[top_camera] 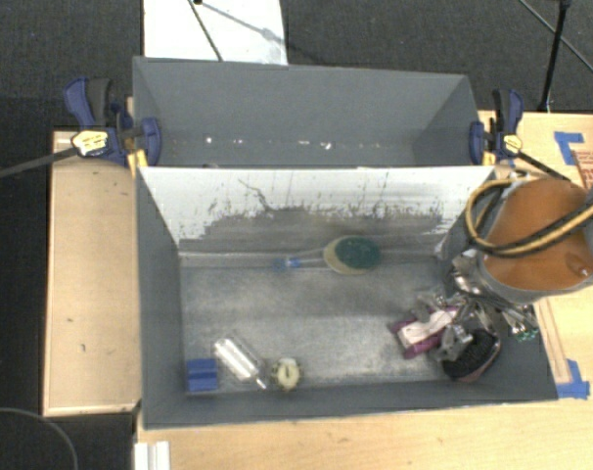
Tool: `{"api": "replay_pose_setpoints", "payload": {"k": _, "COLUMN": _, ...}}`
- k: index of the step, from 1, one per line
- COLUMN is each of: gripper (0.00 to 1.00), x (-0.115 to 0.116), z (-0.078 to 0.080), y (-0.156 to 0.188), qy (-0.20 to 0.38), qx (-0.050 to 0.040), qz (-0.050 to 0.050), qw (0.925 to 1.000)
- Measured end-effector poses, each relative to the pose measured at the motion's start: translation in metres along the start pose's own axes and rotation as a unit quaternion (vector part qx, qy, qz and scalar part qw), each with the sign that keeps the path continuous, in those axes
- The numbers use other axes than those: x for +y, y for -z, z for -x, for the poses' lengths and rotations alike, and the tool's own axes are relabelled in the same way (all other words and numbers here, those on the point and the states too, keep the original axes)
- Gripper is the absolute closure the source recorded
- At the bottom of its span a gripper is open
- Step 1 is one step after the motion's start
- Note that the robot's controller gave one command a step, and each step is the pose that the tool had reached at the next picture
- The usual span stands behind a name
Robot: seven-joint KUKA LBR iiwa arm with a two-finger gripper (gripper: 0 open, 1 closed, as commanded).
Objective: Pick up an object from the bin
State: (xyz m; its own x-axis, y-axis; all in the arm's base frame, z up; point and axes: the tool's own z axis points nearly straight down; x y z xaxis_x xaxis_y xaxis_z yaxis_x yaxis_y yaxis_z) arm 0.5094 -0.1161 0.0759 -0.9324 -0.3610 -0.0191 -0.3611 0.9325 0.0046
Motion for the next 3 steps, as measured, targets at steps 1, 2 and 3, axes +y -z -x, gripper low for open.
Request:
{"api": "replay_pose_setpoints", "payload": {"k": 1, "gripper": 1.00, "x": 0.002, "z": 0.001, "y": 0.000, "qy": -0.008, "qx": 0.0009, "qz": -0.003, "qw": 1.0000}}
{"api": "replay_pose_setpoints", "payload": {"k": 2, "gripper": 1.00, "x": 0.017, "z": -0.013, "y": 0.011, "qy": 0.291, "qx": -0.0010, "qz": 0.010, "qw": 0.9568}}
{"api": "replay_pose_setpoints", "payload": {"k": 3, "gripper": 1.00, "x": 0.011, "z": -0.011, "y": 0.157, "qy": 0.309, "qx": 0.0062, "qz": -0.003, "qw": 0.9510}}
